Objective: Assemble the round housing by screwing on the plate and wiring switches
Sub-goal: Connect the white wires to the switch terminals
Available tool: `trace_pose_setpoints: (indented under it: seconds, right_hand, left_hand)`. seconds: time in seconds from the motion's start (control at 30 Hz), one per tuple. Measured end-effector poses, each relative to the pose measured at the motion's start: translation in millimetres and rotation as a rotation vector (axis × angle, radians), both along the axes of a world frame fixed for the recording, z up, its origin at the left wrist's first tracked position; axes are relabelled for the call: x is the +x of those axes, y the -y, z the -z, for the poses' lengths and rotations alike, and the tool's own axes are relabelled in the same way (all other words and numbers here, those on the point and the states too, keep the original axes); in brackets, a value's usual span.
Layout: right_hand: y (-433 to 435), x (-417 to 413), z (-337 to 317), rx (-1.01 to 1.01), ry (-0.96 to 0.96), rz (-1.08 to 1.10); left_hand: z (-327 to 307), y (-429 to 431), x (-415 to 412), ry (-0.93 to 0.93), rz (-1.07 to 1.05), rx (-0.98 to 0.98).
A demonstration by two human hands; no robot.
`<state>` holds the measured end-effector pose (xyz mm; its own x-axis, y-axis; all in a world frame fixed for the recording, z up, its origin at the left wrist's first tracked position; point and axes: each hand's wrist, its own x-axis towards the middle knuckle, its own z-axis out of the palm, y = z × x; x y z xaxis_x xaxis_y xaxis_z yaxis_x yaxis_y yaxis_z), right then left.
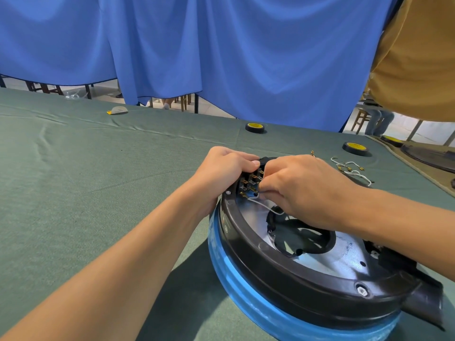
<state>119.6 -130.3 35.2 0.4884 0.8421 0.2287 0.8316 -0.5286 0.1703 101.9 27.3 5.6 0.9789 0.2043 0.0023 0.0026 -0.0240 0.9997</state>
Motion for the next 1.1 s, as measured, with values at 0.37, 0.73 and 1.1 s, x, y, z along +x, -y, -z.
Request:
trace_pose_setpoints:
  seconds: [0.37,0.73,1.1]
  right_hand:
    - [-4.7,9.5,4.0,0.104,-0.091,-0.027]
    - [19.3,22.3,-8.6,0.219,-0.095,-0.025]
    - [14.6,19.9,-6.2,0.011,0.01,0.01]
  left_hand:
    - [1.7,-1.7,2.3,-0.014,-0.002,0.04]
    - [2.6,-0.6,1.5,-0.017,-0.044,0.078]
    - [0.3,-0.7,-0.9,0.012,-0.074,0.119]
